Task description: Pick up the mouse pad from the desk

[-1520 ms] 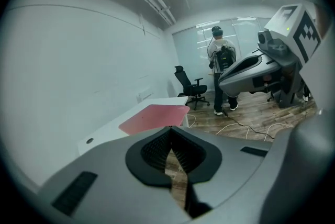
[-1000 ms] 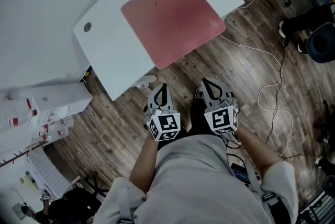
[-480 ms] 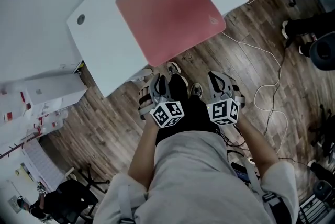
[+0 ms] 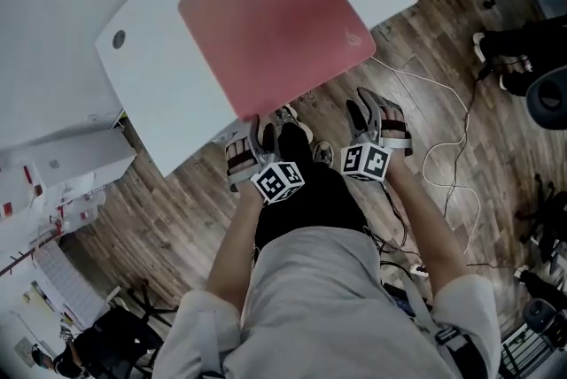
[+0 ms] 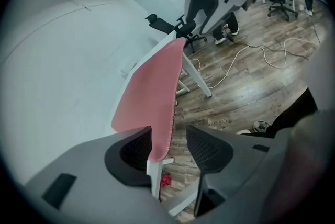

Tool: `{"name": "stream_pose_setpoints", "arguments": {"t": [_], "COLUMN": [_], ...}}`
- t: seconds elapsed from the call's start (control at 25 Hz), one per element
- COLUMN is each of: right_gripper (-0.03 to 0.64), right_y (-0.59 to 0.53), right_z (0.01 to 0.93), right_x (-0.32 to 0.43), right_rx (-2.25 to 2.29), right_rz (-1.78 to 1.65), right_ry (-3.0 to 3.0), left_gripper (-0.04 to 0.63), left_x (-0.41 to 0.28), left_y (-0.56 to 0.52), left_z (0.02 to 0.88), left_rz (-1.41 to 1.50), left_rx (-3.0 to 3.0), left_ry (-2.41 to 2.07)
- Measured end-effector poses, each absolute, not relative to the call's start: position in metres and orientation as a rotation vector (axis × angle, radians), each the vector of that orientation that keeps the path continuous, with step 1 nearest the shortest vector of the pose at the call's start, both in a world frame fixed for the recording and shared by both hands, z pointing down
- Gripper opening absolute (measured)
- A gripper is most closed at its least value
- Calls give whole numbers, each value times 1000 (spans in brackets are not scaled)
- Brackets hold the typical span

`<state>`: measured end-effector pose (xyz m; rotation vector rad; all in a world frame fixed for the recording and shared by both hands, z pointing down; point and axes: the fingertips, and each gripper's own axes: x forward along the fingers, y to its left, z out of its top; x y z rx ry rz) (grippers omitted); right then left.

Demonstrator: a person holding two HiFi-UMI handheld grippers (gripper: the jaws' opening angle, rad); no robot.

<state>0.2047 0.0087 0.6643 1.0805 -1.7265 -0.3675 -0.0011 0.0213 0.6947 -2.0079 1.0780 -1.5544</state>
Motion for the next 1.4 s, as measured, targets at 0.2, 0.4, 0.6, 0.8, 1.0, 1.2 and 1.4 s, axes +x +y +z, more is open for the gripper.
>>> {"name": "stream_pose_setpoints", "arguments": {"t": [0.2, 0.4, 0.6, 0.8, 1.0, 1.2, 1.4], "right_gripper": [198, 198, 198, 171, 101, 71, 60], "right_y": [-23, -44, -54, -63, -67, -69, -75], "right_z": [682, 697, 706, 703, 697, 686, 677], "right_x": [201, 197, 194, 192, 187, 188, 187], "right_rx": [985, 934, 901, 900, 890, 916, 930], "right_rz": [-488, -527, -556, -578, -609, -614, -602], "right_ry": [-1649, -1599, -1567, -1551, -1548, -1561, -1572], "left_gripper": [202, 202, 199, 184, 150, 84, 40], "left_x": [-5, -11, -12, -16, -17, -13, -13], "left_y": [15, 4, 0, -6, -6, -3, -5], "left_z": [706, 711, 707, 708, 709, 703, 696], "left_rz": [-1597, -1643, -1628, -1625, -1620, -1600, -1579], "left_rx": [-1959, -1953, -1960, -1982, -2012, -2024, -2018], "left_ry": [1058, 1064, 1076, 1090, 1094, 1093, 1112]}}
